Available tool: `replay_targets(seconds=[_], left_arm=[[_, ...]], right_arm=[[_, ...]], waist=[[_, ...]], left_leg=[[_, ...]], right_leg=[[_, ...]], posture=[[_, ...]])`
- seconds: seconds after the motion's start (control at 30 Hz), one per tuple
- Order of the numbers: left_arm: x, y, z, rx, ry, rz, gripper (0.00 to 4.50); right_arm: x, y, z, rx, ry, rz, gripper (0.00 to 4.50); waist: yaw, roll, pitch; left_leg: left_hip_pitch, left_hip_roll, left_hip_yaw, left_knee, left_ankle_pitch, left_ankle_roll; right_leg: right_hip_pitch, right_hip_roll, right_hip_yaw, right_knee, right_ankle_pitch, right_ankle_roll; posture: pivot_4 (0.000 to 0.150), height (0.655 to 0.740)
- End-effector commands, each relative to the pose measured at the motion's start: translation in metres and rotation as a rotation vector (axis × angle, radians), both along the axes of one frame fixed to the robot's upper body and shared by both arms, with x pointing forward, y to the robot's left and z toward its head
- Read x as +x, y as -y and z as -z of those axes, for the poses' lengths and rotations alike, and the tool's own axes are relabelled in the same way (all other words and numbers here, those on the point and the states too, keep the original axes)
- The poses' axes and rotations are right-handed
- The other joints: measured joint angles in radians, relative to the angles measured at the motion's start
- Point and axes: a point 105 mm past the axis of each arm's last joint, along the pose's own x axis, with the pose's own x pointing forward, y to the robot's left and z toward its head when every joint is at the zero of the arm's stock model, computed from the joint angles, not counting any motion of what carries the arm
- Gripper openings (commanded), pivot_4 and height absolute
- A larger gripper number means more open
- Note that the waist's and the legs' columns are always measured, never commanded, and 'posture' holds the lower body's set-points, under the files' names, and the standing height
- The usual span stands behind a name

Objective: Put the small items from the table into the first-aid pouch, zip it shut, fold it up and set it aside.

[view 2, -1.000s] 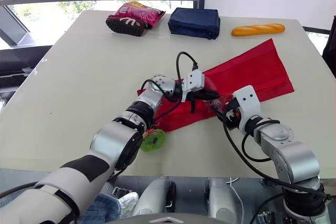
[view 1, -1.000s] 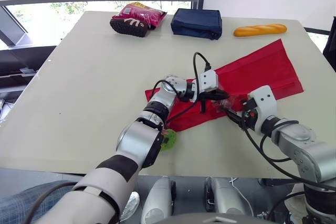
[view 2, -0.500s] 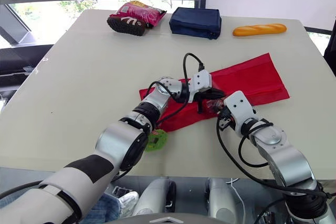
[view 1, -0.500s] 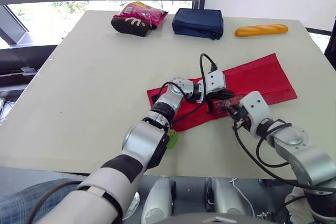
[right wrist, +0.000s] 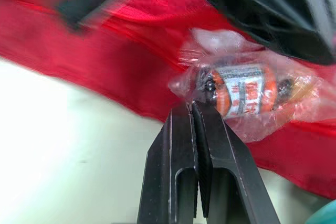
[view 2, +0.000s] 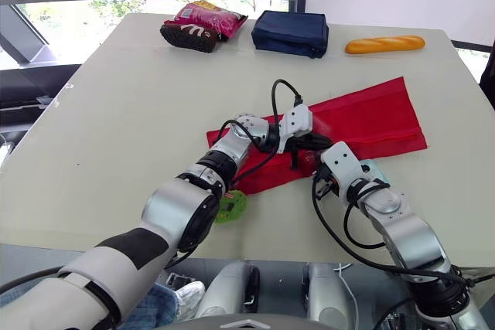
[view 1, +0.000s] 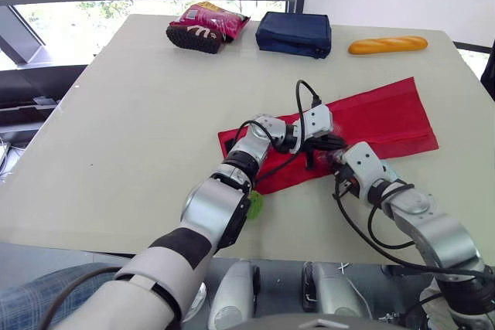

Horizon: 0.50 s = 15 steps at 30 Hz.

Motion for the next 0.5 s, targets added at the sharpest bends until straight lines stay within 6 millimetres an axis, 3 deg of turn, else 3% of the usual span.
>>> replay_targets(seconds=[0.03,0.5], left_arm=[[-0.005,0.003,-0.003,-0.02,-0.013,0.038,0.0],[-0.007,0.0,0.003,0.004,-0.031,0.05,0.0]], right_arm=[[0.016,0.005,-0.015,-0.026,0.112,0.043,0.1],[0.039,-0.004,-0.046,0.023,0.3,0.009,0.1]], waist=[[0.003,0.0,0.0],[0.005,0.0,0.0]], left_leg=[[0.0,0.0,0.0,0.0,0.0,0.0],[-0.002,-0.001,0.0,0.0,0.0,0.0]], right_leg=[[0.0,0.0,0.0,0.0,0.0,0.0],[0.0,0.0,-0.001,0.0,0.002,-0.003]], posture=[[0.15,0.7164],[0.15,0.7164]])
